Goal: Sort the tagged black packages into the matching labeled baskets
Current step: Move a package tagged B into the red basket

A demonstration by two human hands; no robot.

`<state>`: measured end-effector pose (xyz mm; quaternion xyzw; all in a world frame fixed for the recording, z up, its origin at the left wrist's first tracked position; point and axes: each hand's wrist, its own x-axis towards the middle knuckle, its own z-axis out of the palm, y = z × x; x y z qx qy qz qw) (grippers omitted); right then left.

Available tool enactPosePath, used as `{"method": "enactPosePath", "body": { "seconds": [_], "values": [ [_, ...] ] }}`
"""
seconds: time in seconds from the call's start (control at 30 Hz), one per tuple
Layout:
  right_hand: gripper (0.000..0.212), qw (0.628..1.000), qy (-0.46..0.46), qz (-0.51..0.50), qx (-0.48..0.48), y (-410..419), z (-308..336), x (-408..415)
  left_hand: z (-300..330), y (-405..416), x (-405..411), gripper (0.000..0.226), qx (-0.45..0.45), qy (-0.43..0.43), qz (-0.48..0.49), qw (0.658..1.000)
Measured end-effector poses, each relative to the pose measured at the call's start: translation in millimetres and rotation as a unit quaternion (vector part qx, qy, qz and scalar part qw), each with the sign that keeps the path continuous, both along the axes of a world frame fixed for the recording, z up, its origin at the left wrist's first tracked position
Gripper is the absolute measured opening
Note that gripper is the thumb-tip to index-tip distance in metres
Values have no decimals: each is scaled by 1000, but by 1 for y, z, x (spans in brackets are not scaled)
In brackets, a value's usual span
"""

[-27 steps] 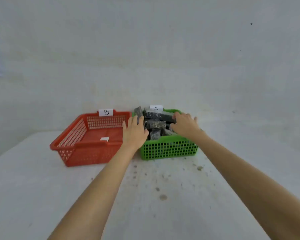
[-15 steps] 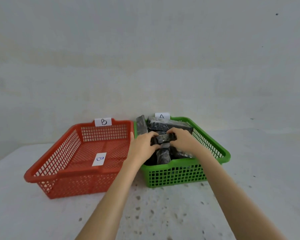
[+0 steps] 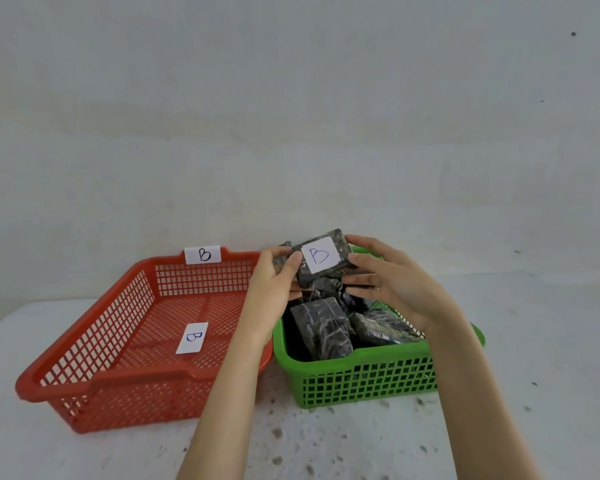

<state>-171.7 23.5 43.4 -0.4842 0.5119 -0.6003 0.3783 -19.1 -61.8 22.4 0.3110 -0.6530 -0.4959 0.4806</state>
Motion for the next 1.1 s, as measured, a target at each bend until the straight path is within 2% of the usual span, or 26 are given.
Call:
{"method": "enactPosePath", "body": {
  "seconds": [0.07, 0.2, 0.33, 0.47, 0.53, 0.6, 0.73, 0.8, 0.87, 0.93, 1.0, 1.1],
  "values": [
    [23, 1000, 0, 1, 0, 0, -1, 1, 1, -1, 5, 12, -9, -17, 11, 1000],
    [15, 997, 66, -28, 41, -8, -2, 20, 7, -4, 24, 23, -42, -84, 71, 993],
    [21, 990, 113, -52, 61, -16, -4, 53, 11, -3, 48, 38, -41, -154, 52, 986],
    [37, 989, 134, -28, 58, -33, 0, 84, 22, -15, 68, 46, -62, -191, 107, 974],
    [35, 989, 122, -34, 69, -55, 8, 94, 31, -33, 74, 48, -45, -219, 124, 967],
    [31, 983, 157, -62, 79, -83, 16, 102, 40, -56, 75, 52, -28, -250, 135, 958],
    [36, 922, 364, -98, 89, -139, 7, 111, 34, -100, 71, 65, -11, -305, 182, 935],
    [22, 891, 434, -74, 108, -158, -7, 112, 19, -118, 67, 64, -3, -341, 165, 925],
    [26, 858, 498, -49, 118, -170, -25, 110, 6, -135, 65, 57, 3, -381, 149, 913],
    [31, 840, 530, -45, 110, -179, -43, 108, -3, -151, 64, 37, 7, -411, 132, 902],
    [30, 851, 514, -72, 80, -184, -56, 106, -12, -165, 62, 22, 7, -444, 108, 889],
    [29, 899, 417, -125, 48, -188, -59, 104, -29, -177, 59, 30, 4, -501, 74, 862]
  ]
}}
